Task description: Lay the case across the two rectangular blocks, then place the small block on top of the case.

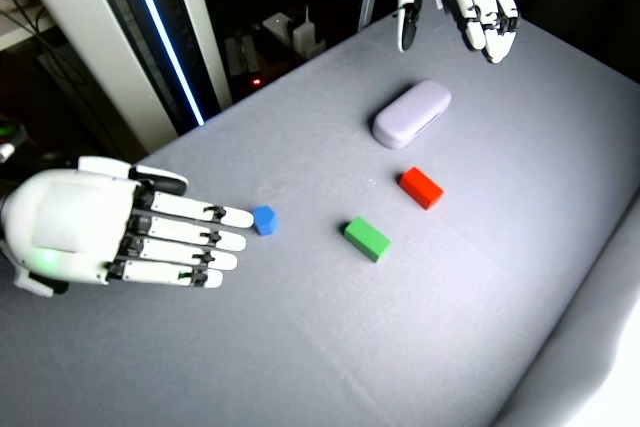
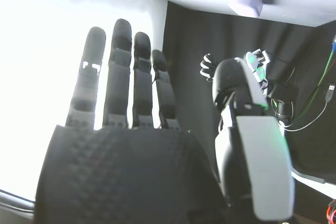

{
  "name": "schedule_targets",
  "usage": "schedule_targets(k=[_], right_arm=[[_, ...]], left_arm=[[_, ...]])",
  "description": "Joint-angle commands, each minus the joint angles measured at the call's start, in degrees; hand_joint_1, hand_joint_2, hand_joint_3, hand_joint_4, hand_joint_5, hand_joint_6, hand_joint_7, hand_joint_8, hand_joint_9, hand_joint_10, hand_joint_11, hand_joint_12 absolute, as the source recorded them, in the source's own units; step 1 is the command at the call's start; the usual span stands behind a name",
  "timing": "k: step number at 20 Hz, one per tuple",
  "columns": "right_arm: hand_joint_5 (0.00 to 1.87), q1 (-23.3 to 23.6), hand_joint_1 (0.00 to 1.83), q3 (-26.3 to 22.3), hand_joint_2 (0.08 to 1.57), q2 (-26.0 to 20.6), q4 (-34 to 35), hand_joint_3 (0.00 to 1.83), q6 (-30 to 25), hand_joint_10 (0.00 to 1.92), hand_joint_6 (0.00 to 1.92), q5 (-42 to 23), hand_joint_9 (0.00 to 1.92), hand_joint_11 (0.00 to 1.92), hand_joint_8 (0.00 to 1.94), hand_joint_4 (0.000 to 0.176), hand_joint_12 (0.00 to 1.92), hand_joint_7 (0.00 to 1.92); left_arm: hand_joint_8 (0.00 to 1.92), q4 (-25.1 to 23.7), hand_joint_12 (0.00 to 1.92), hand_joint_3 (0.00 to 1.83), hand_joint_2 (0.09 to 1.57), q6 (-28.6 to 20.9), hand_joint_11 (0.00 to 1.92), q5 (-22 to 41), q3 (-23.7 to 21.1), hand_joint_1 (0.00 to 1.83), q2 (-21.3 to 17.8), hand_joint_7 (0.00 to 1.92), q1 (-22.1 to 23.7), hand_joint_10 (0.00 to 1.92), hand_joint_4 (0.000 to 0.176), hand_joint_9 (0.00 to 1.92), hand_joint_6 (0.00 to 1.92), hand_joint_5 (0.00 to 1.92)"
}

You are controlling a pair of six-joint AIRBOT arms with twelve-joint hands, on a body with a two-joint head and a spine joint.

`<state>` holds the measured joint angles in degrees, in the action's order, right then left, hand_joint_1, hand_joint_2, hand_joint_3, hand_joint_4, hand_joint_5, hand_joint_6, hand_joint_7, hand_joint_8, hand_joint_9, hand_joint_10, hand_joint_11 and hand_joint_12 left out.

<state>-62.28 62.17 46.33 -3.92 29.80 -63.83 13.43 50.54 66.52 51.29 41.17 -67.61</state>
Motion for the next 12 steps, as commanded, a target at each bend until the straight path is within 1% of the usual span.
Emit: schedule_targets(k=[1, 2, 3, 4, 5, 6, 7, 8, 9, 10, 11, 12], right_arm=[[0.13, 0.74, 0.25, 0.19, 1.34, -0.06, 1.52, 0.01, -0.43, 0.01, 0.00, -6.39, 0.07, 0.00, 0.00, 0.002, 0.38, 0.11], [0.13, 0.74, 0.24, 0.19, 1.35, -0.06, 1.52, 0.01, -0.43, 0.00, 0.00, -6.39, 0.06, 0.00, 0.00, 0.005, 0.36, 0.11], [0.13, 0.74, 0.25, 0.19, 1.35, -0.04, 1.52, 0.01, -0.43, 0.00, 0.00, -6.39, 0.07, 0.00, 0.00, 0.005, 0.35, 0.11], [0.13, 0.77, 0.26, 0.19, 1.34, -0.01, 1.50, 0.00, -0.45, 0.00, 0.00, -6.39, 0.07, 0.00, 0.00, 0.017, 0.38, 0.12], [0.13, 0.78, 0.24, 0.19, 1.34, -0.01, 1.41, 0.00, -0.52, 0.00, 0.00, -6.39, 0.07, 0.00, 0.00, 0.025, 0.38, 0.12], [0.13, 0.81, 0.22, 0.19, 1.34, -0.01, 1.26, 0.00, -0.66, 0.01, 0.00, -6.39, 0.05, 0.00, 0.00, 0.010, 0.32, 0.11], [0.13, 0.87, 0.22, 0.19, 1.34, -0.02, 1.15, 0.00, -0.73, 0.01, 0.00, -6.40, 0.05, 0.00, 0.00, 0.010, 0.32, 0.11], [0.14, 0.98, 0.23, 0.19, 1.34, -0.02, 1.02, 0.00, -0.77, 0.01, 0.00, -6.40, 0.06, 0.00, 0.00, 0.000, 0.32, 0.11], [0.15, 1.15, 0.23, 0.19, 1.35, -0.02, 0.89, 0.00, -0.78, 0.01, 0.00, -6.40, 0.06, 0.00, 0.00, 0.000, 0.34, 0.12], [0.14, 1.28, 0.23, 0.19, 1.34, -0.02, 0.77, 0.00, -0.78, 0.00, 0.00, -6.40, 0.06, 0.00, 0.00, 0.000, 0.33, 0.11], [0.15, 1.38, 0.23, 0.19, 1.34, -0.01, 0.68, 0.00, -0.78, 0.00, 0.00, -6.39, 0.06, 0.00, 0.00, 0.000, 0.33, 0.11], [0.14, 1.54, 0.23, 0.21, 1.34, -0.01, 0.59, 0.00, -0.79, 0.00, 0.00, -6.29, 0.05, 0.00, 0.00, 0.000, 0.30, 0.11]], left_arm=[[0.00, 0.17, 0.00, 0.03, 1.11, -0.19, 0.00, 6.81, 0.22, 0.18, -0.28, 0.00, 0.56, 0.00, 0.083, 0.00, 0.00, 0.00], [0.00, 0.17, 0.00, 0.02, 1.11, -0.19, 0.00, 6.75, 0.23, 0.18, -0.29, 0.00, 0.56, 0.00, 0.083, 0.00, 0.00, 0.00], [0.00, 0.15, 0.00, 0.02, 1.10, -0.19, 0.00, 6.68, 0.24, 0.17, -0.29, 0.00, 0.56, 0.00, 0.083, 0.00, 0.00, 0.00], [0.00, 0.00, 0.00, 0.01, 1.10, -0.19, 0.01, 6.46, 0.23, 0.18, -0.28, 0.00, 0.57, 0.00, 0.078, 0.00, 0.00, 0.00], [0.00, -0.14, 0.00, 0.01, 1.08, -0.20, 0.01, 6.11, 0.23, 0.22, -0.28, 0.00, 0.57, 0.00, 0.088, 0.00, 0.00, 0.00], [0.00, -0.42, 0.00, 0.00, 1.04, -0.19, 0.00, 5.06, 0.26, 0.31, -0.29, 0.01, 0.57, 0.00, 0.113, 0.00, 0.00, 0.00], [0.00, -0.53, 0.00, 0.00, 1.04, -0.19, 0.00, 4.52, 0.33, 0.31, -0.30, 0.01, 0.57, 0.00, 0.113, 0.00, 0.00, 0.00], [0.01, -0.68, 0.00, 0.00, 1.02, -0.18, 0.00, 3.70, 0.43, 0.31, -0.30, 0.02, 0.57, 0.00, 0.127, 0.00, 0.00, 0.00], [0.01, -0.98, 0.00, 0.00, 0.99, -0.16, 0.00, 2.61, 0.59, 0.34, -0.30, 0.04, 0.61, 0.00, 0.141, 0.00, 0.00, 0.00], [0.00, -1.47, 0.00, 0.00, 0.94, 0.13, 0.00, 1.03, 0.70, 0.35, -0.30, 0.05, 0.83, 0.00, 0.163, 0.01, 0.00, 0.00], [0.00, -2.02, 0.01, 0.00, 0.91, 0.59, 0.02, -0.72, 0.85, 0.41, -0.21, 0.05, 1.20, 0.00, 0.162, 0.01, 0.00, 0.00], [0.00, -3.19, 0.04, 0.00, 0.85, 1.67, 0.07, -4.22, 1.14, 0.51, 0.14, 0.07, 2.18, 0.01, 0.155, 0.05, 0.00, 0.00]])
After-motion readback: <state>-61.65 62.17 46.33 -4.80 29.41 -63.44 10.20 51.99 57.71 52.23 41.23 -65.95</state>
